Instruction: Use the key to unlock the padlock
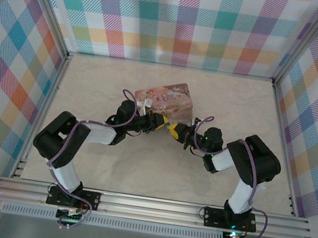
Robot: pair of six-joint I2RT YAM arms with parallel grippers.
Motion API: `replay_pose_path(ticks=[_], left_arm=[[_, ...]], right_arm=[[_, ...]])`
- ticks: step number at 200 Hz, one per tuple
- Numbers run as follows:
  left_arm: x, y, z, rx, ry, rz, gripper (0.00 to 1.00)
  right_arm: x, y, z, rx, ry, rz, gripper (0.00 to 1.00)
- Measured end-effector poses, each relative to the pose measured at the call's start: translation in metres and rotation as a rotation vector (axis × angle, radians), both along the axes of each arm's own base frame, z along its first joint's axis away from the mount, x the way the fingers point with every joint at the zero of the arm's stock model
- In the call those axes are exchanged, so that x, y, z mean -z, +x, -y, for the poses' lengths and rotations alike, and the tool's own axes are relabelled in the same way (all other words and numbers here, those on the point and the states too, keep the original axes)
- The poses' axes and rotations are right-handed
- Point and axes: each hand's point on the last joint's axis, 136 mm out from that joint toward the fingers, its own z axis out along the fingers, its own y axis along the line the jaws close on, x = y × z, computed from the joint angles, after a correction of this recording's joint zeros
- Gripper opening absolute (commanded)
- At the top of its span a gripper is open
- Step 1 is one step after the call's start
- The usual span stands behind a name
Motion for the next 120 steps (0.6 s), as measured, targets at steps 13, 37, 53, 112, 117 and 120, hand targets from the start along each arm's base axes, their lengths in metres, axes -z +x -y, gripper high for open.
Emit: replay_pose_path(ticks=[13,37,53,112,117,120], left_arm=[[0.0,0.001,0.0,-0.004,0.001,0.001,0.07],[-0.001,0.002,-0.001,-0.011,0.0,0.008,0.05],[-0.003,0.004,-0.001,-0.022,-0.002,0.018,0.05],[0.002,0.008,-0.004,-0.045,0.024,0.03,0.04],[0.002,0.008,-0.004,-0.045,0.026,0.031,0.04],[0.002,0.008,-0.004,-0.045,0.027,0.032,0.05]], right_arm=[[0.0,0.001,0.0,0.009,-0.005,0.008,0.0],[-0.002,0.003,-0.002,0.017,-0.004,0.015,0.0],[-0.004,0.006,-0.003,0.024,-0.002,0.019,0.0],[0.001,0.011,-0.006,0.035,-0.008,0.011,0.0],[0.001,0.011,-0.006,0.036,-0.009,0.011,0.0],[0.001,0.011,-0.006,0.036,-0.009,0.011,0.0]])
